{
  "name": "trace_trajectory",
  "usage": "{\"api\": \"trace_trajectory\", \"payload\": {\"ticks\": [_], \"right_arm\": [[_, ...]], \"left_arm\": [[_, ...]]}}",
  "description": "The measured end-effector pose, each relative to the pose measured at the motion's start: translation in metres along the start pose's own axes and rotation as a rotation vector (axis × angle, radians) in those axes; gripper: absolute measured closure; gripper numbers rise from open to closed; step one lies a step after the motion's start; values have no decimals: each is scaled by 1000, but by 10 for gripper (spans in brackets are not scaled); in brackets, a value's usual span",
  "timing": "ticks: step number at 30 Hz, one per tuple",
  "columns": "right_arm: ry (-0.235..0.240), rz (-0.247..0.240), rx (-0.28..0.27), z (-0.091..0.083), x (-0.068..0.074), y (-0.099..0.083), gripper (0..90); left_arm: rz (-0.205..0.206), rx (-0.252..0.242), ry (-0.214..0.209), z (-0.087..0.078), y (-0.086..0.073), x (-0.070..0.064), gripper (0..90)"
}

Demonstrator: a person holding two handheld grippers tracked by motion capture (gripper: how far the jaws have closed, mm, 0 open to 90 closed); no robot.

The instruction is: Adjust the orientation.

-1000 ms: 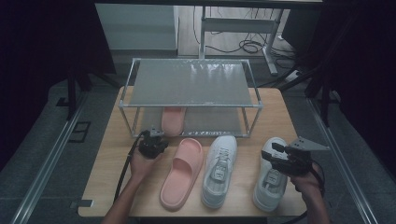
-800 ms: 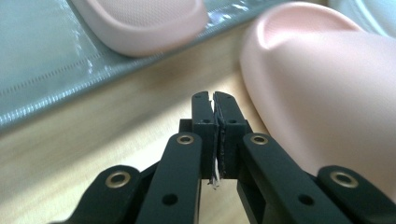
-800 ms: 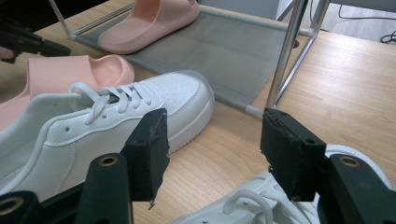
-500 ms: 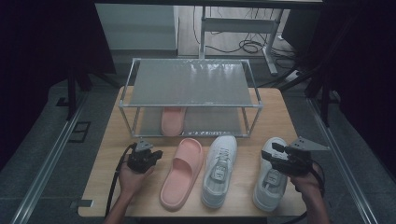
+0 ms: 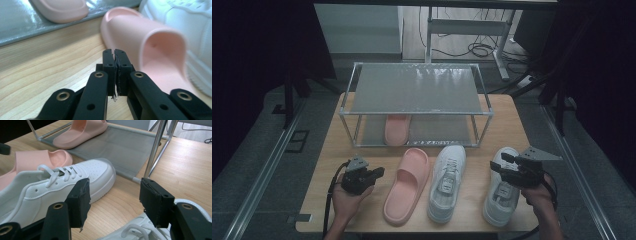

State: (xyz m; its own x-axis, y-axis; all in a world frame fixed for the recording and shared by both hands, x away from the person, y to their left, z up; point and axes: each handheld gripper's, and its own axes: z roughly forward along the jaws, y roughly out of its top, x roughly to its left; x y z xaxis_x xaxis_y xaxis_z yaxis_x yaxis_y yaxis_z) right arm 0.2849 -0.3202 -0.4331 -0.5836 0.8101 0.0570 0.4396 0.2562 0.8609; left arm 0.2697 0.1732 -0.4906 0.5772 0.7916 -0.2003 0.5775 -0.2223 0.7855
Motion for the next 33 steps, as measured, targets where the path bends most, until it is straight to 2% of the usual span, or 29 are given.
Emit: {"api": "trace_trajectory", "payload": {"ticks": [8,11,17,26,33], "right_arm": [[-18,12,-14,0,-1,0,427],[-15,9,-10,2,-1,0,427],[-12,8,-1,5,0,-1,427],[-9,7,-10,2,0,0,426],[-10,7,-7,3,0,0,426]], "left_arm": [[28,-19,-49,-15,-1,-17,882],[30,-17,-77,-13,0,-24,883],[54,-7,-99,-10,1,-36,884],[116,30,-154,-1,2,-64,883],[137,56,-178,6,0,-74,883]]}}
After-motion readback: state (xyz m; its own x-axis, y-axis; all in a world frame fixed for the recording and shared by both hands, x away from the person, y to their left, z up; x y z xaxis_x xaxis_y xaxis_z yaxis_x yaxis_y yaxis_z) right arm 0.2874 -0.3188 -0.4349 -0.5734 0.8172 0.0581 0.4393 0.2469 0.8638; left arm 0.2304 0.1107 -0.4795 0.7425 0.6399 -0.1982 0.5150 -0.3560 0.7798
